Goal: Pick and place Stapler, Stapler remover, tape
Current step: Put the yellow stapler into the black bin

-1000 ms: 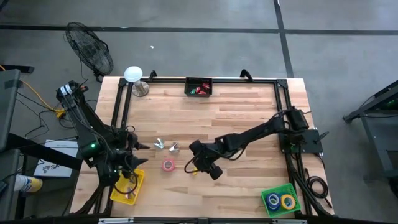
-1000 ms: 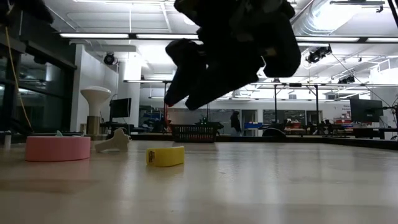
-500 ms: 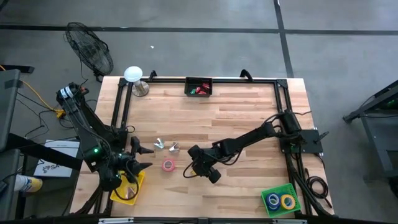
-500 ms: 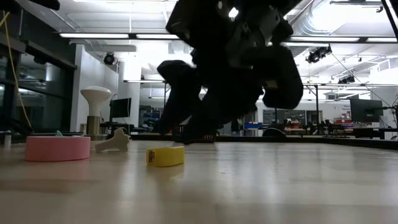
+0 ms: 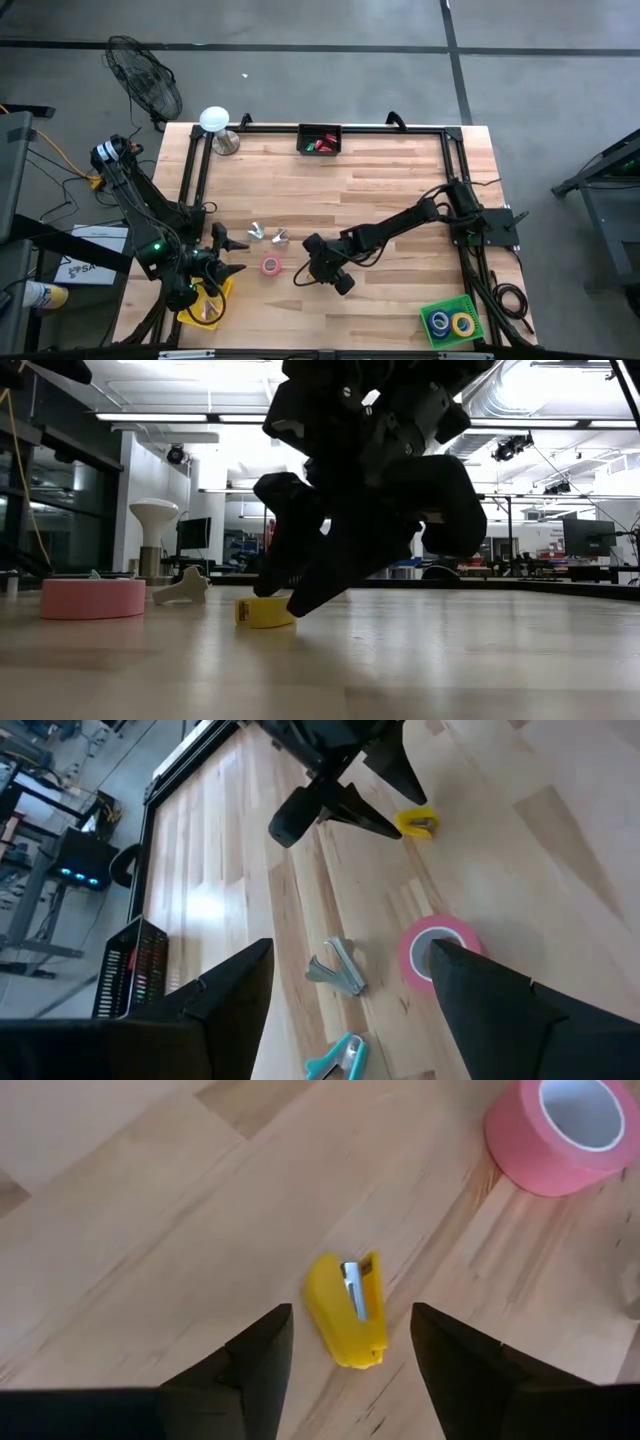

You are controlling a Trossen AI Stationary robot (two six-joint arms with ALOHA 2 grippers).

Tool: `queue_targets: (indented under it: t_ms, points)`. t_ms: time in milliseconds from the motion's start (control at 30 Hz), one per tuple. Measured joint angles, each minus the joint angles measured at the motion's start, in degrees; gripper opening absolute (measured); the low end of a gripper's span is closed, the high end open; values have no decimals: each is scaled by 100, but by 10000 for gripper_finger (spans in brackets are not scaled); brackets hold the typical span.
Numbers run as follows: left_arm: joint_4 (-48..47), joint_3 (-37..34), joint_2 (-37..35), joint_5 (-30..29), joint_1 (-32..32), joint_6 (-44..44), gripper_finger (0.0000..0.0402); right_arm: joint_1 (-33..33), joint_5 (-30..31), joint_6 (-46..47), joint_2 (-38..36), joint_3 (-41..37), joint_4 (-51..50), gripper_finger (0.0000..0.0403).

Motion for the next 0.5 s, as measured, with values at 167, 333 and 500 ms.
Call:
queue_targets:
  t_ms: [167,333,500]
  points:
    - [-2,0,0,-2,0,0,261,0,4,-3,2,0,-37,165]
    - [-15,0,0,-4,2,2,261,0,7,-4,2,0,-58,142]
    - [-45,0,0,-6,1,7,261,-1,8,-6,76,7,-25,130]
